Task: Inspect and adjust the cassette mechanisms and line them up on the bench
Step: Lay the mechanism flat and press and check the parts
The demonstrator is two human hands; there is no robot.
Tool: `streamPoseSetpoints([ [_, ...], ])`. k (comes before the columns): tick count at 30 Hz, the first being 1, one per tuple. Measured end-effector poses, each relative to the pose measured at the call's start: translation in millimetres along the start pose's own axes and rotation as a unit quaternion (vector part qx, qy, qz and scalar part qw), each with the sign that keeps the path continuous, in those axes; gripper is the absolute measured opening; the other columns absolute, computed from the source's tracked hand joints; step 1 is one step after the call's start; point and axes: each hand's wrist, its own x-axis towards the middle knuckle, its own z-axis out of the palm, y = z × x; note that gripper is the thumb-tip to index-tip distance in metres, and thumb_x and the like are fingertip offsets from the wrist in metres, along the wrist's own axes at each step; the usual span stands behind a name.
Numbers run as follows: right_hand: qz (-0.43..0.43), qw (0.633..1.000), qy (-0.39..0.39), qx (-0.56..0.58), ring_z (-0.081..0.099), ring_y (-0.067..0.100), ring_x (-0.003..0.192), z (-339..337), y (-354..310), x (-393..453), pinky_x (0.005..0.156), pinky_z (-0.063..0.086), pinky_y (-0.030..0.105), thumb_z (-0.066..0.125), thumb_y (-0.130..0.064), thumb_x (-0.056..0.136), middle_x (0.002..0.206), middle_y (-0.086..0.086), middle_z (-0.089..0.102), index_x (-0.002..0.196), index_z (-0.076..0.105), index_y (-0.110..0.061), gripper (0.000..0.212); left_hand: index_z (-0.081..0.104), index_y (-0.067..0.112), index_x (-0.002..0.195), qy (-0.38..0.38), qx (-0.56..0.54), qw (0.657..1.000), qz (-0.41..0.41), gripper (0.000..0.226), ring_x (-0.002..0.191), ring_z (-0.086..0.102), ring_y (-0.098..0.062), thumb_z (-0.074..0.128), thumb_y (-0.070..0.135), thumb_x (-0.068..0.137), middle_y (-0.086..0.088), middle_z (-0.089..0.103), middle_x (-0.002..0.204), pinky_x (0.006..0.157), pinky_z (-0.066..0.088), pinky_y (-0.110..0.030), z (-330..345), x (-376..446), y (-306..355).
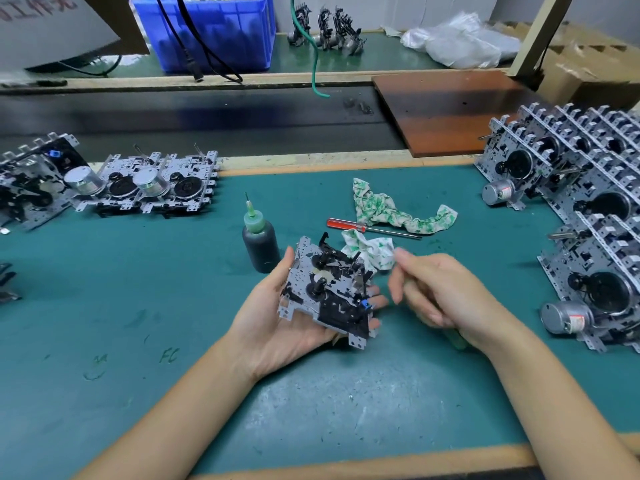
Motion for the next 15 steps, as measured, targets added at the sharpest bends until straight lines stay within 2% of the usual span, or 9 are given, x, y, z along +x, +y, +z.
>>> streamPoseSetpoints([
  [1, -0.041, 0.994, 0.069, -0.077, 0.03, 0.01, 0.028, -2, 2, 1, 0.038, 0.029, 0.018, 0.043, -0.047, 0.09, 0.03, -0.001, 0.036, 0.056, 0.063, -0.018, 0.049, 0.059, -0.003, 0.124, -0.003, 0.008, 1.0, -0.01, 0.074, 0.123, 0.049, -0.046, 0.031, 0.059, 0.095, -0.032, 0.049, 0.134, 0.101, 0.04, -0.06, -1, 0, 1],
  [3, -0.093, 0.935, 0.187, -0.287, 0.05, 0.015, 0.046, -5, 8, 3, 0.056, 0.042, 0.028, 0.04, -0.039, 0.098, 0.041, -0.001, 0.048, 0.068, 0.065, -0.022, 0.042, 0.061, 0.001, 0.124, -0.016, 0.025, 0.999, -0.032, 0.074, 0.123, 0.05, -0.045, 0.028, 0.061, 0.094, -0.029, 0.05, 0.134, 0.101, 0.041, -0.057, -3, -1, 3],
  [5, -0.095, 0.864, 0.225, -0.44, 0.061, 0.029, 0.071, -5, 12, 4, 0.07, 0.046, 0.038, 0.034, -0.035, 0.098, 0.062, 0.001, 0.061, 0.091, 0.067, -0.023, 0.036, 0.059, 0.005, 0.128, -0.049, 0.043, 0.996, -0.054, 0.073, 0.124, 0.049, -0.044, 0.033, 0.063, 0.091, -0.027, 0.05, 0.136, 0.104, 0.038, -0.056, -3, -2, 5],
  [7, -0.136, 0.816, 0.243, -0.506, 0.061, 0.031, 0.088, -1, 13, 2, 0.07, 0.047, 0.037, 0.04, -0.027, 0.097, 0.088, 0.003, 0.067, 0.111, 0.063, -0.021, 0.028, 0.054, 0.007, 0.134, -0.091, 0.062, 0.99, -0.084, 0.075, 0.124, 0.047, -0.046, 0.042, 0.065, 0.088, -0.027, 0.046, 0.138, 0.106, 0.034, -0.057, -2, -3, 7],
  [9, -0.214, 0.801, 0.238, -0.506, 0.056, 0.025, 0.099, 0, 10, -1, 0.074, 0.046, 0.036, 0.054, -0.01, 0.09, 0.106, 0.003, 0.061, 0.121, 0.059, -0.017, 0.032, 0.052, 0.009, 0.136, -0.122, 0.084, 0.983, -0.105, 0.072, 0.121, 0.049, -0.047, 0.047, 0.063, 0.087, -0.026, 0.047, 0.138, 0.106, 0.033, -0.058, -1, -4, 7],
  [11, -0.283, 0.805, 0.193, -0.484, 0.05, 0.022, 0.103, -2, 7, -6, 0.084, 0.042, 0.036, 0.056, -0.003, 0.079, 0.111, 0.006, 0.055, 0.122, 0.057, -0.012, 0.044, 0.053, 0.011, 0.135, -0.134, 0.089, 0.98, -0.119, 0.069, 0.119, 0.051, -0.047, 0.055, 0.059, 0.085, -0.024, 0.05, 0.137, 0.103, 0.034, -0.059, 1, -6, 8],
  [13, -0.298, 0.815, 0.128, -0.48, 0.048, 0.019, 0.107, -1, 5, -15, 0.091, 0.038, 0.032, 0.052, -0.011, 0.075, 0.112, 0.005, 0.055, 0.119, 0.059, -0.012, 0.045, 0.055, 0.011, 0.134, -0.099, 0.086, 0.983, -0.131, 0.075, 0.114, 0.055, -0.048, 0.068, 0.057, 0.076, -0.025, 0.052, 0.134, 0.098, 0.041, -0.059, 0, -8, 11],
  [15, -0.29, 0.804, 0.08, -0.513, 0.05, 0.018, 0.106, 2, 10, -25, 0.093, 0.037, 0.032, 0.049, -0.025, 0.075, 0.108, 0.002, 0.058, 0.114, 0.062, -0.012, 0.043, 0.058, 0.008, 0.13, -0.037, 0.101, 0.983, -0.147, 0.083, 0.112, 0.058, -0.043, 0.075, 0.059, 0.067, -0.024, 0.054, 0.132, 0.096, 0.045, -0.055, 0, -10, 15],
])
